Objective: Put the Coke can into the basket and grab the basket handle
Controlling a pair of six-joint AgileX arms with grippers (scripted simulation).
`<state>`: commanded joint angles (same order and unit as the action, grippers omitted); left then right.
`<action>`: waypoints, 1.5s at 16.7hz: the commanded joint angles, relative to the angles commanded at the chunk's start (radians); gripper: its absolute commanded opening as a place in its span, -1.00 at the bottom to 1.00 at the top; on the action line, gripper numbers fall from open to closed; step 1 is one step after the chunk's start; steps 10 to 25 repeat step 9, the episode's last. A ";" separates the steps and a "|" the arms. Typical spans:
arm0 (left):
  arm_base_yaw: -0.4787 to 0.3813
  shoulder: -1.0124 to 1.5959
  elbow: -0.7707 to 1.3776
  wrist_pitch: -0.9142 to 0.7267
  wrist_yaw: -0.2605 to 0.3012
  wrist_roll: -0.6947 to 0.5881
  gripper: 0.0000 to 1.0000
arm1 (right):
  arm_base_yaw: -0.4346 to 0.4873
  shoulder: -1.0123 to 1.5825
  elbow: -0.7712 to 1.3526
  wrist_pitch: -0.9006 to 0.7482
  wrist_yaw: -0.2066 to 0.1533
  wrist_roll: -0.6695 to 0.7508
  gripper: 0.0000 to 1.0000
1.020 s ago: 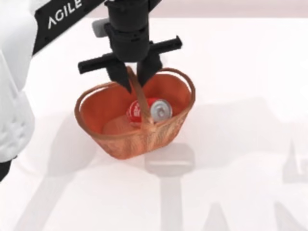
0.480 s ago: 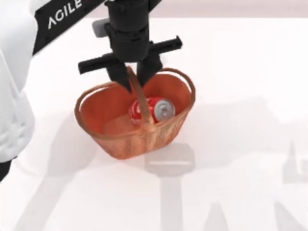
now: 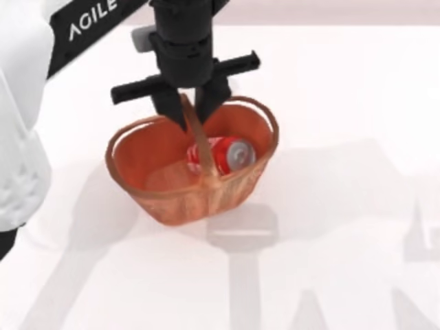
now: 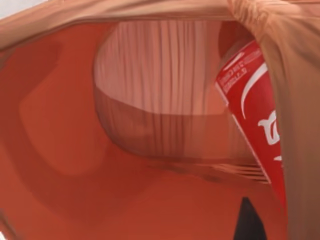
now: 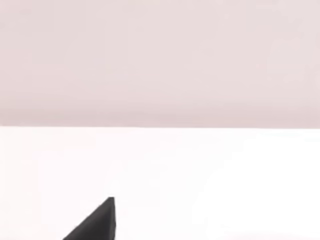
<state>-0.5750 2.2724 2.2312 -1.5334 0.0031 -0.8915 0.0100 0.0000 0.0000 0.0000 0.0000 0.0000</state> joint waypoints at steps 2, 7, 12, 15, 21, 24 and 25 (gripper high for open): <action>0.012 0.010 0.060 -0.053 -0.001 0.007 -1.00 | 0.000 0.000 0.000 0.000 0.000 0.000 1.00; 0.052 0.033 0.244 -0.206 0.001 0.031 -1.00 | 0.000 0.000 0.000 0.000 0.000 0.000 1.00; 0.055 0.034 0.256 -0.218 0.001 0.034 -1.00 | 0.000 0.000 0.000 0.000 0.000 0.000 1.00; 0.055 0.034 0.256 -0.218 0.001 0.034 -1.00 | 0.000 0.000 0.000 0.000 0.000 0.000 1.00; 0.055 0.034 0.256 -0.218 0.001 0.034 -1.00 | 0.000 0.000 0.000 0.000 0.000 0.000 1.00; 0.055 0.034 0.256 -0.218 0.001 0.034 -1.00 | 0.000 0.000 0.000 0.000 0.000 0.000 1.00; 0.055 0.034 0.256 -0.218 0.001 0.034 -1.00 | 0.000 0.000 0.000 0.000 0.000 0.000 1.00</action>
